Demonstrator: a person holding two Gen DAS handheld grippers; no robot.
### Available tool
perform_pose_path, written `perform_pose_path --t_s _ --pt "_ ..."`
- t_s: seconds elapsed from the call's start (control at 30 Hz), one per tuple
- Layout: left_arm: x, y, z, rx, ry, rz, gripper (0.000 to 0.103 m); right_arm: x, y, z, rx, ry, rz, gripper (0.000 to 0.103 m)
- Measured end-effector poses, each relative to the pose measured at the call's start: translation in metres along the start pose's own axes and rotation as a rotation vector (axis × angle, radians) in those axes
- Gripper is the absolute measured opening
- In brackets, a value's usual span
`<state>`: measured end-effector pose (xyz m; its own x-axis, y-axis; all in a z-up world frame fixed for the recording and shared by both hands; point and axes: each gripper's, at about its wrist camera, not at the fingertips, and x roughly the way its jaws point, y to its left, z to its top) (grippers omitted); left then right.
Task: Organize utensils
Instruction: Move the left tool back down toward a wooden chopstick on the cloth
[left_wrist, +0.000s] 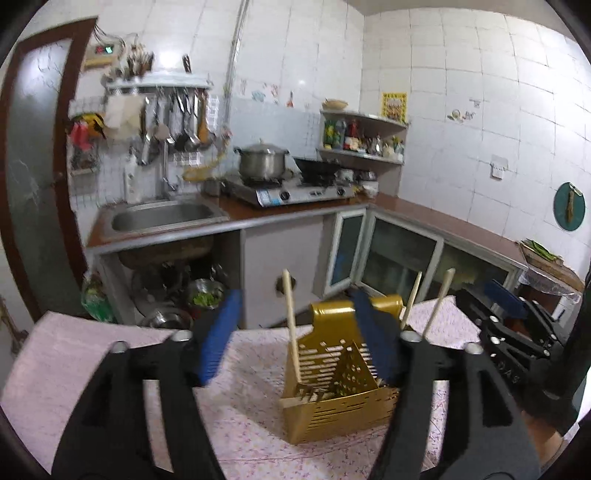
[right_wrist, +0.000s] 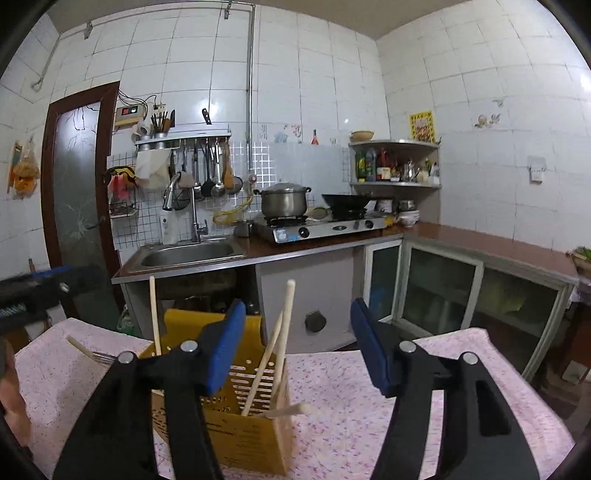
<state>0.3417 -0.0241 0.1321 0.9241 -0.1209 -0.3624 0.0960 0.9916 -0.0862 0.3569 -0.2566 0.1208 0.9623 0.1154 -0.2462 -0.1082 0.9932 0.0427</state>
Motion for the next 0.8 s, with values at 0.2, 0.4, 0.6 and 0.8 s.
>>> perform_pose_path --t_s 0.2,0.4,0.6,0.8 --pt "-0.048 0.013 0.003 0.006 -0.015 0.050 0.098 -0.046 -0.009 0.008 -0.025 0.033 -0.049 0.077" --pt "-0.078 0.030 -0.028 -0.011 0.063 0.081 0.098 -0.087 -0.019 -0.022 -0.018 0.147 -0.059 0.082" --pt "-0.095 0.039 -0.074 -0.027 0.155 0.094 0.098 -0.110 -0.025 -0.071 0.012 0.256 -0.057 0.082" --pt "-0.099 0.038 -0.127 -0.047 0.257 0.072 0.098 -0.118 -0.021 -0.127 0.047 0.384 -0.039 0.082"
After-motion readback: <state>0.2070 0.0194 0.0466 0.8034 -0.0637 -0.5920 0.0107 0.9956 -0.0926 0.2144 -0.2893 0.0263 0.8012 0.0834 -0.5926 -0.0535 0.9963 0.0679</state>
